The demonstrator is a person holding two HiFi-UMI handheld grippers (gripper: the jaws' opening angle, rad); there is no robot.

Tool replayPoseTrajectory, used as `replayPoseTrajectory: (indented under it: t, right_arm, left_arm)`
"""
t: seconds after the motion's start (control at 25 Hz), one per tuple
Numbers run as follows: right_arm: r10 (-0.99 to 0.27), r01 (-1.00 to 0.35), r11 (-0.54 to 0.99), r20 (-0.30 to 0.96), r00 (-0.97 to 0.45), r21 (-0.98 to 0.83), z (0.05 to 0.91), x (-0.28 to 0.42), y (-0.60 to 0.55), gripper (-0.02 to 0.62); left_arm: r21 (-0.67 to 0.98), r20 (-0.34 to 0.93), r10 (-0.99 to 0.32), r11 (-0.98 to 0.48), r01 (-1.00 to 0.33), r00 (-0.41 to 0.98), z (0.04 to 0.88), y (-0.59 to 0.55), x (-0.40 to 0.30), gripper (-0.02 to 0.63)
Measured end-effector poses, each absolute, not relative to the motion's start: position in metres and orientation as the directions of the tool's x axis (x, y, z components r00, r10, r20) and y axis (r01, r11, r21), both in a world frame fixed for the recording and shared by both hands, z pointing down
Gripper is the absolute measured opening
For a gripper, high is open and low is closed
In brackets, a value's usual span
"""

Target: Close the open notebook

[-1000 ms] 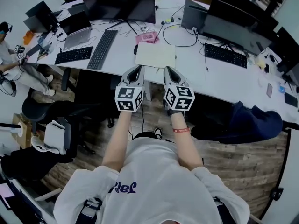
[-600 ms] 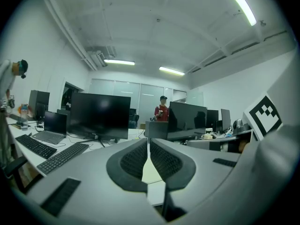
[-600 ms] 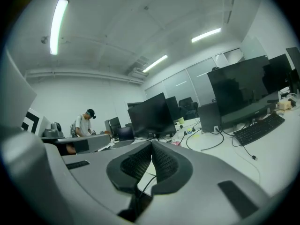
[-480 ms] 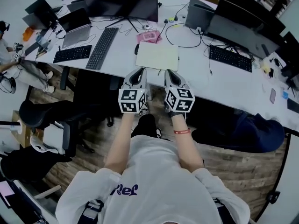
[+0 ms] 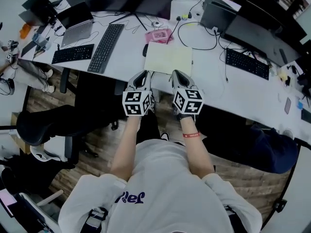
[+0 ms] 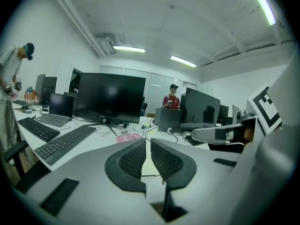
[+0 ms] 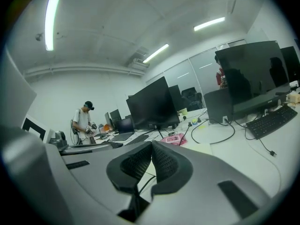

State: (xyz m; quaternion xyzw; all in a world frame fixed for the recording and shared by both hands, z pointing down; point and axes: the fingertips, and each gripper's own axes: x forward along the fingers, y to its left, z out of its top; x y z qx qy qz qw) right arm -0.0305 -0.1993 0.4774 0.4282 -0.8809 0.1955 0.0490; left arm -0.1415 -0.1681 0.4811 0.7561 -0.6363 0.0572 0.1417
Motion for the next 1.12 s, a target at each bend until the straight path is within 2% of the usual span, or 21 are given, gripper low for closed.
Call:
replayPoseTrajectory:
  t: [0.6,0.8,1.12]
  right_arm:
    - [-0.656,-0.758,0.551,0.382,-0.652,-0.349,0.545,-0.070,-0.258,0.015]
    - [-0.641,-0.756,0.545,0.401,-0.654,-0.362,0.561,-0.085,-0.273,0.015]
    - [-0.638,-0.768,0.520,0.428,-0.640,-0.373,0.576,-0.090,-0.295,0.015]
  left_arm:
    - [0.219,0.433,-0.879,-0.109,-0.970,0.197,0.565,-0.232,-0.183,0.101]
    - [0.272,0.470,-0.854,-0.101,-0.957,0.224,0.586,-0.250,-0.199,0.149]
    - [0.325,0.527,-0.799,-0.126,-0.937,0.290,0.612,-0.270,-0.212,0.150]
